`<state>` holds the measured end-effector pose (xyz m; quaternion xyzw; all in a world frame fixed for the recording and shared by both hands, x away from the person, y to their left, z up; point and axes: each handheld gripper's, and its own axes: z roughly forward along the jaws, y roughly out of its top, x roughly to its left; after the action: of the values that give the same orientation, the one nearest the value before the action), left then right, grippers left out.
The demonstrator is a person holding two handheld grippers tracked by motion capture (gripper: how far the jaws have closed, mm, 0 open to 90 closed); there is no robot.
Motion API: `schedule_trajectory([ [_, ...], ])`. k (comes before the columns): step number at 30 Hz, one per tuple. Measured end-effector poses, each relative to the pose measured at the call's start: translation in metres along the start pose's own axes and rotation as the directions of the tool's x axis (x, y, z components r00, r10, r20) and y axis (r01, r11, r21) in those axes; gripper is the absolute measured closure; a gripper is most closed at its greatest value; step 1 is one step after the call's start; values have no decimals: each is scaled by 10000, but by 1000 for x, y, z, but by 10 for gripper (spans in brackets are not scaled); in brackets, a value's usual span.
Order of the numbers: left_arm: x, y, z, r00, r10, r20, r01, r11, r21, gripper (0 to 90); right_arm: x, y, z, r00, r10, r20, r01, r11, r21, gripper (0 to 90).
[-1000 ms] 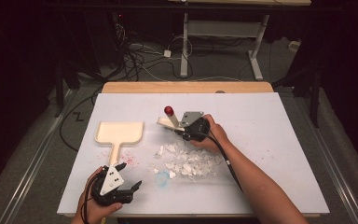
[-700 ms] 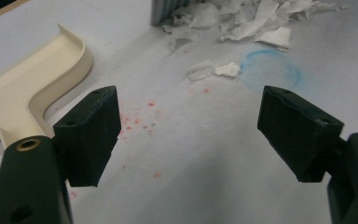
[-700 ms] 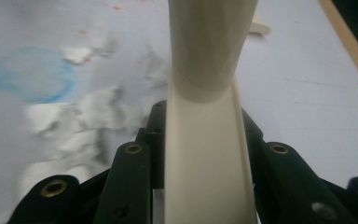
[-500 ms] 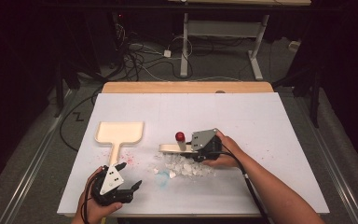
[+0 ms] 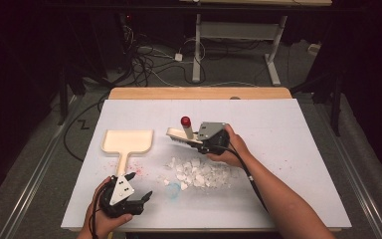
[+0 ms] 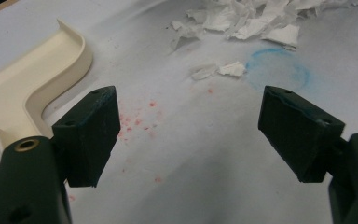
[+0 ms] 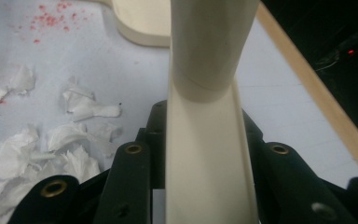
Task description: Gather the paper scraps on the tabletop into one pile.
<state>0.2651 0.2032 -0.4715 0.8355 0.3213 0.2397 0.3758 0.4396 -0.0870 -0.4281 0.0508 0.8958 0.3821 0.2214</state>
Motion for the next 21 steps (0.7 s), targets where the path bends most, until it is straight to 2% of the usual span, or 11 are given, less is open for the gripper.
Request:
schedule_trajectory([
  [3, 1, -1, 1, 9999, -46, -123, 48, 9999, 127, 201, 3, 2, 13, 9994, -72, -329, 81, 9996, 259, 686],
  [5, 1, -1, 1, 9999, -55, -133, 57, 9999, 149, 201, 5, 2, 16, 9986, -107, -509, 115, 9998, 147, 686],
  [6, 2, -1, 0, 9999, -61, -137, 63, 9999, 141, 201, 10, 5, 20, 9958, -185, -895, 198, 9997, 136, 686],
  [8, 2, -2, -1, 9999, -94, -126, 96, 9999, 114, 201, 14, 7, 20, 9921, -477, -1158, 507, 9984, 230, 685],
  [11, 2, -2, -1, 9999, -84, -142, 86, 9999, 119, 201, 20, 7, 13, 9791, -872, -1836, 899, 9959, 61, 685],
  [12, 2, -2, -2, 9999, -90, -137, 91, 9999, 118, 201, 22, 6, 7, 9704, -921, -2231, 924, 9957, -94, 686],
  [13, 2, -2, -2, 9998, -94, -159, 96, 9999, 128, 201, 24, 6, 3, 9677, -965, -2330, 947, 9953, -192, 686],
  [14, 2, -2, -1, 9998, -87, -201, 90, 9998, 153, 201, 27, 6, -2, 9573, -1260, -2603, 1213, 9920, -339, 686],
  [16, 2, -2, 0, 9992, -135, -381, 145, 9996, 254, 201, 30, 4, -10, 9466, -1499, -2855, 1424, 9887, -470, 686],
  [18, 3, -1, 0, 9992, -175, -367, 184, 9996, 235, 201, 32, 1, -15, 9414, -1663, -2933, 1609, 9860, -426, 686],
  [21, 2, -1, -1, 9994, -116, -321, 122, 9997, 199, 201, 32, -2, -21, 9398, -1608, -3016, 1546, 9870, -446, 686],
])
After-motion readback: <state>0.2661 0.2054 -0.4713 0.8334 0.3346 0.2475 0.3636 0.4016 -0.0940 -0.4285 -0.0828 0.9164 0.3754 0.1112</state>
